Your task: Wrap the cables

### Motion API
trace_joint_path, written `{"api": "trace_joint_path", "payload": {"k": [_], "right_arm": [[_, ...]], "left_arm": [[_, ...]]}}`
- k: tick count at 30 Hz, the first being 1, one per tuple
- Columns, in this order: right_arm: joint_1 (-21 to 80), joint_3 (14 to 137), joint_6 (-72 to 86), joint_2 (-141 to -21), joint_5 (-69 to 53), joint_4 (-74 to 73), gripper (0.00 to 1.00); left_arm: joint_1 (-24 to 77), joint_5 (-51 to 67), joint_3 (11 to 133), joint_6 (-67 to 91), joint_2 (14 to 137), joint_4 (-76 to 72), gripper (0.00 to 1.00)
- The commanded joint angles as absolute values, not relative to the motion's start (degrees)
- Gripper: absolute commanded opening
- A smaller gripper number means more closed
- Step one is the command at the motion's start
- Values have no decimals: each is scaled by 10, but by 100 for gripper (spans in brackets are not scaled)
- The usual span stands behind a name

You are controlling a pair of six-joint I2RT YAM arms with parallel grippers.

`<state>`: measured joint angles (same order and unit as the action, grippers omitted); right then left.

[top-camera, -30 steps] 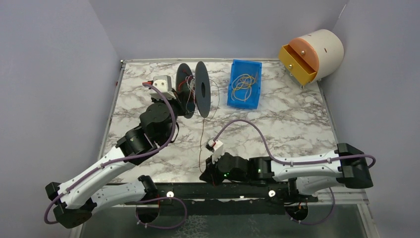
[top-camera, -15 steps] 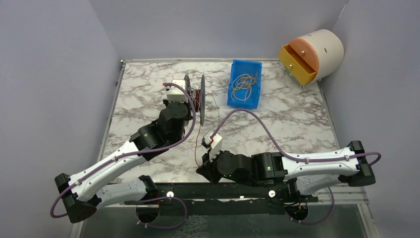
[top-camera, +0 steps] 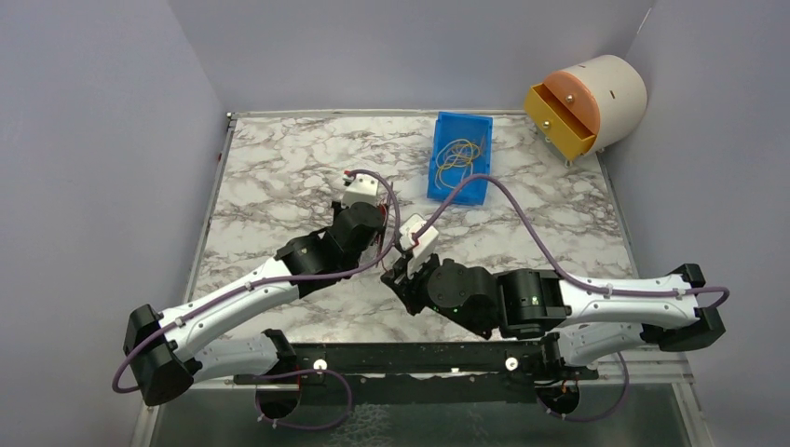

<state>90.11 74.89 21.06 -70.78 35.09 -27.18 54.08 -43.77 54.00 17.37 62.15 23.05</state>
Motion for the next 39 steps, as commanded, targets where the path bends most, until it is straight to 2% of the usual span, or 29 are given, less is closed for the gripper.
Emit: {"api": "trace_joint_path", "payload": {"k": [1, 9, 18, 30, 39], "right_arm": [[869, 764, 137, -692, 401, -273, 1], [781, 745, 88, -674, 359, -235, 1], [665, 729, 68, -696, 259, -207, 1], [502, 655, 122, -717, 141, -175, 1], [445, 581, 165, -713, 84, -160, 1]], "left_arm": [[541, -410, 533, 181, 615, 202, 0], [541, -343, 516, 167, 608, 220, 0], [540, -248, 501, 133, 591, 231, 0], [542, -103, 491, 97, 506, 248, 0], [542, -43, 522, 56, 436, 302, 0]]}}
